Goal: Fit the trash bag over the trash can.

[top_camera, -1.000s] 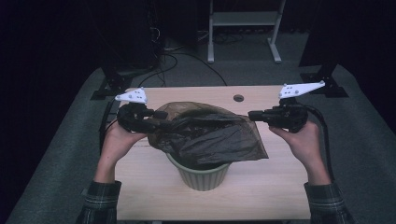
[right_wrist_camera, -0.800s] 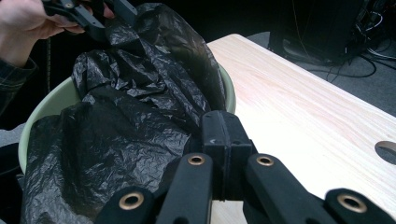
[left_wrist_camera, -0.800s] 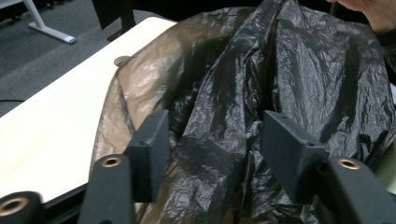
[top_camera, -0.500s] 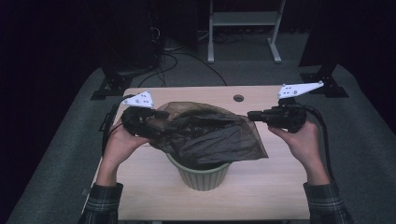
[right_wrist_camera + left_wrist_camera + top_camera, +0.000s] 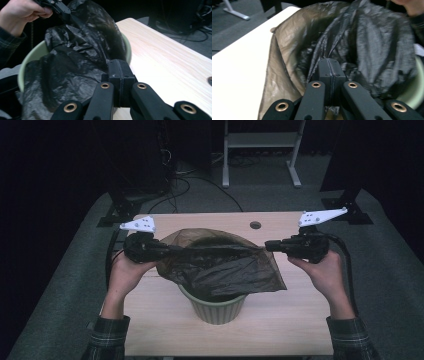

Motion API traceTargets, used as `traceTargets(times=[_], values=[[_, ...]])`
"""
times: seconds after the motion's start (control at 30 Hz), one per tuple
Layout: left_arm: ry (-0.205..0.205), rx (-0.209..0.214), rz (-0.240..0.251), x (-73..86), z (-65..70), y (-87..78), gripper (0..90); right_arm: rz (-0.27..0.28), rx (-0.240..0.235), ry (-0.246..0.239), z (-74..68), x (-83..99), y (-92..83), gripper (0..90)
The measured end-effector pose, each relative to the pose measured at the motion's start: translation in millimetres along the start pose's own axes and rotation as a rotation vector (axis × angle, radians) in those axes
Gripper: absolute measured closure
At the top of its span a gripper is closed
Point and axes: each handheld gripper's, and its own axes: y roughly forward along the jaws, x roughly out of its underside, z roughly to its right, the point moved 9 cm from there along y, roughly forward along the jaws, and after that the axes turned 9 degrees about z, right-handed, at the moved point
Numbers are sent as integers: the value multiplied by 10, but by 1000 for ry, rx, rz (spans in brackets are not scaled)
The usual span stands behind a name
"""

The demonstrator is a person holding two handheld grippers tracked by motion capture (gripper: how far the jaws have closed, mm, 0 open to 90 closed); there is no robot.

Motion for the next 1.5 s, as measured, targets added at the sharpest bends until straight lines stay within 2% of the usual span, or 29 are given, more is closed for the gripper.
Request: traceTargets(times=[0.1,0.3,0.5,0.83,1.0,1.23,1.5], values=[[-28,43,-2,-1,63,-43,900,-1,-30,10,-42,-2,1,899],[-14,98,-27,6,233,-148,900,-9,-71,-2,-125,4,-34,899],[1,131,-59,27,411,-225,900,-7,-118,-14,-251,21,-72,899],[-4,186,-84,140,693,-385,900,-16,-179,-18,-539,122,-149,899],[-12,193,-97,282,778,-425,900,-26,-203,-24,-700,224,-186,899],[-59,216,-118,593,835,-380,900,-63,-234,-7,-855,495,-186,899],[-106,220,-149,918,848,-292,900,-100,-271,22,-993,791,-151,899]])
